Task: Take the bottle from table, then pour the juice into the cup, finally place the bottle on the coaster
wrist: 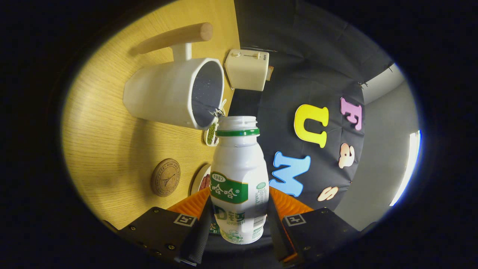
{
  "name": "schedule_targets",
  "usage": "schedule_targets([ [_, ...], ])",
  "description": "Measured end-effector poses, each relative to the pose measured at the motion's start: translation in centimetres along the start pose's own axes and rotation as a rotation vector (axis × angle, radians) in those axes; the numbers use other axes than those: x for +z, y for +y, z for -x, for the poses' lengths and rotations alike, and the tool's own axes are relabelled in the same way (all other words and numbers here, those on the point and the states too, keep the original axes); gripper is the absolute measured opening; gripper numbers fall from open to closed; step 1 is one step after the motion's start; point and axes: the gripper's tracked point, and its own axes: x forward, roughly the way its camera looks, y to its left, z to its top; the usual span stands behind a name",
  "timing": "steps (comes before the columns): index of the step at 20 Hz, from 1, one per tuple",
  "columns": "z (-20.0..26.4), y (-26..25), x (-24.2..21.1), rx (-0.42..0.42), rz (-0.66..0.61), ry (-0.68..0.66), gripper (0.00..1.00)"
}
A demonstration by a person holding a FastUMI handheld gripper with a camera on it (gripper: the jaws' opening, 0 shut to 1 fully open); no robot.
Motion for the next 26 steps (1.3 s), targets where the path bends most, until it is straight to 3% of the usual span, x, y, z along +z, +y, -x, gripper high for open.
schedule_targets([
  [26, 0.03, -0.43, 0.01, -0.005, 0.127, 0.004, 0.70],
])
